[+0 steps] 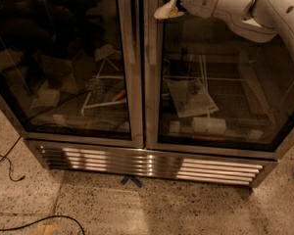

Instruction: Pick orange can from top drawer and place on counter

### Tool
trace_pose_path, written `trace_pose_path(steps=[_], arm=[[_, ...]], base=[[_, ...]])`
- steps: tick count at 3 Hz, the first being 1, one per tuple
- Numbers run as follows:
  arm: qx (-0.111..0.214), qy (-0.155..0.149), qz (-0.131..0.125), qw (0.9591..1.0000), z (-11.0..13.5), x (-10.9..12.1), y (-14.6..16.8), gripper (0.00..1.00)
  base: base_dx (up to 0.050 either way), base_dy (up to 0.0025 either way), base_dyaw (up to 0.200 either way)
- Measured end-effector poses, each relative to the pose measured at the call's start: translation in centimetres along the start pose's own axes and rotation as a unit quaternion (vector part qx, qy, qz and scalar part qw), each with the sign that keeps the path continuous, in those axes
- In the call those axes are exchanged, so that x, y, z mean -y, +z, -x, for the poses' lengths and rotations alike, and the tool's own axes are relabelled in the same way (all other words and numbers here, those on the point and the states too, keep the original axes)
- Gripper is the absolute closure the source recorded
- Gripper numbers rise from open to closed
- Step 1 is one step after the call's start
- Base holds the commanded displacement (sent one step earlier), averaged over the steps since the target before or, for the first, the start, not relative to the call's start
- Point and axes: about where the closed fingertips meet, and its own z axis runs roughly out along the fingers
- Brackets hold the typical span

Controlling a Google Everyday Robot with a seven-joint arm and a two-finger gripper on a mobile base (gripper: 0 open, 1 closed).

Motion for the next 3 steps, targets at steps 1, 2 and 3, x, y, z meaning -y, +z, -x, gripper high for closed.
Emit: trace_pose_path(steps=[1,2,3], arm=[[0.0,0.0,0.0,1.0,0.0,0.0,0.0,0.0],[-0.006,-0.011,0.004,0.9999,-0.67,-0.29,-0.69,0.0],[-0.006,-0.011,0.004,0.9999,-0.44,-0.17,-0.7,0.0]], base=[[0.0,0.0,0.0],[0.0,0.0,0.0],[0.0,0.0,0.0]])
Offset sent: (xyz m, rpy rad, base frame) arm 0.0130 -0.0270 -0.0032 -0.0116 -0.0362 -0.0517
